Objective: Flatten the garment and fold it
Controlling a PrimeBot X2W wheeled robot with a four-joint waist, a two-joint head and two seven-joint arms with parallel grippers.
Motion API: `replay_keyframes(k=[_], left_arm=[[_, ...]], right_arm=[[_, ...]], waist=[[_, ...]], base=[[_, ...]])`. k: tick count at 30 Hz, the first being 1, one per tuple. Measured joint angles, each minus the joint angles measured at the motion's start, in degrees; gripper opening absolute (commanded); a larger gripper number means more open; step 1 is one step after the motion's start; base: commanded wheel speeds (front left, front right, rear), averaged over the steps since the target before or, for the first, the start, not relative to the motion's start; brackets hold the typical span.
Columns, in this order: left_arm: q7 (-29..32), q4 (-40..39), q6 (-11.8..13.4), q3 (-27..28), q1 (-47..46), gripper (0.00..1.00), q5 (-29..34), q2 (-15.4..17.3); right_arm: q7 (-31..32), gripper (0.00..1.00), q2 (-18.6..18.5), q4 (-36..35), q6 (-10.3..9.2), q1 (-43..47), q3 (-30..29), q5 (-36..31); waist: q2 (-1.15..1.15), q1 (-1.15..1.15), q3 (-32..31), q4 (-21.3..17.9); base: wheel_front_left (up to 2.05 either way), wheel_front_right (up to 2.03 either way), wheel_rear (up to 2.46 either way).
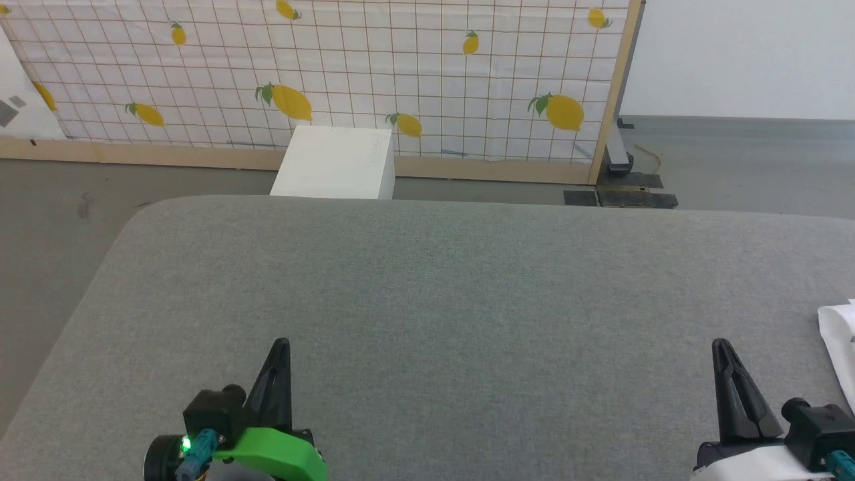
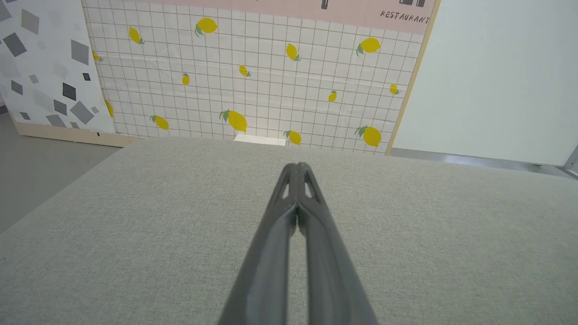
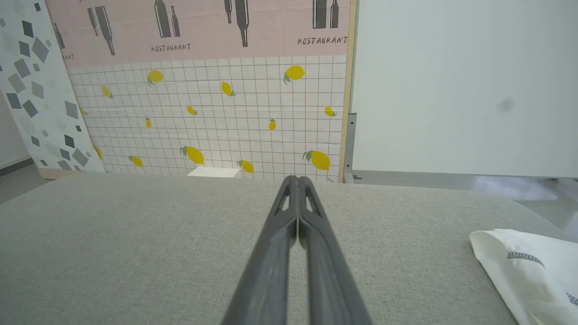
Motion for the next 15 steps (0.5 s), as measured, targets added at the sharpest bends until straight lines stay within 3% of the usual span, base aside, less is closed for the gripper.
replay_keyframes(k=[15], left_arm=[[1.9,-1.3,0.1,0.4,0.0,0.0,1.4,0.0]], right_arm=[[1.6,0.0,0.0,-0.1,0.0,-0.4,0.7,-0.5]], waist=[[0.0,0.0,0.6,-0.3]], base=[[0.0,0.0,0.0]])
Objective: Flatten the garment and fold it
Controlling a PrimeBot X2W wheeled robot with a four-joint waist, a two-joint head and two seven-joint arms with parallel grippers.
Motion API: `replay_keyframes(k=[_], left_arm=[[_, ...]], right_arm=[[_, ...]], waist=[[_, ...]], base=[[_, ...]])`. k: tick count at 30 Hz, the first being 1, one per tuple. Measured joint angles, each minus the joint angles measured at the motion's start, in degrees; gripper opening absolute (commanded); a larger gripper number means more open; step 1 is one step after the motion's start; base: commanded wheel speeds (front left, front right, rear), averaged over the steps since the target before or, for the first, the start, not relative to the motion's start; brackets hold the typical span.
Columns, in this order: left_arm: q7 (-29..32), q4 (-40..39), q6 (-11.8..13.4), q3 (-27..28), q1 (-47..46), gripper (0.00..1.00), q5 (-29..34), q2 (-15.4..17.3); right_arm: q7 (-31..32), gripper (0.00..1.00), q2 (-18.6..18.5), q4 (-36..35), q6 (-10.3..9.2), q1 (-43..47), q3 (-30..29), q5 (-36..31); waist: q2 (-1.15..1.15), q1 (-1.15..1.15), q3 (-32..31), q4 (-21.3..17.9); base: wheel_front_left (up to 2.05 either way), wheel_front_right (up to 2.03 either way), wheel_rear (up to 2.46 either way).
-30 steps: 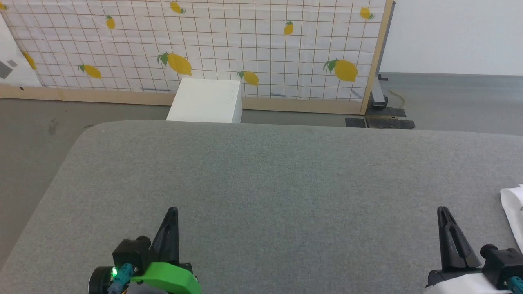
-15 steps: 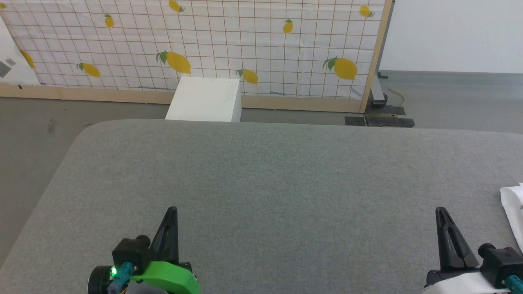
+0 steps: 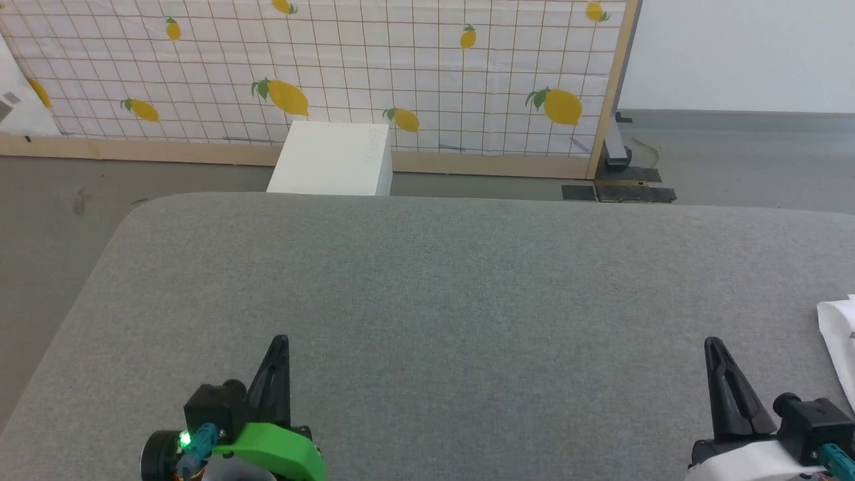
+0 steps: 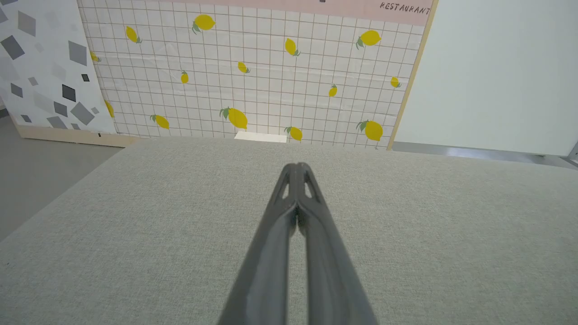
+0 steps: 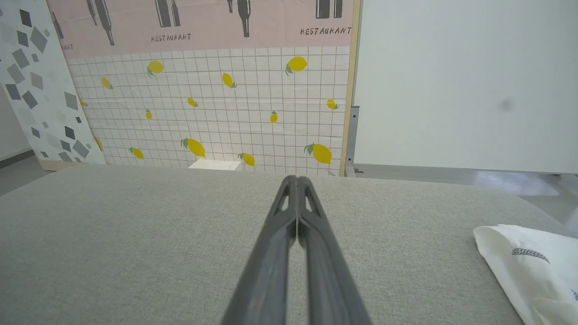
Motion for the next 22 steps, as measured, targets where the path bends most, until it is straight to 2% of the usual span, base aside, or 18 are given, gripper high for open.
replay_keyframes(k=[22], left_arm=[[2.6,-1.8,0.7,1.0,0.0,0.0,1.3,0.0]], right_arm=[[2.4,0.0,0.0,-0.3,0.0,-1.5,1.2,-0.6]], waist=[[0.0,0.0,0.9,-0.4]], base=[[0.0,0.0,0.0]])
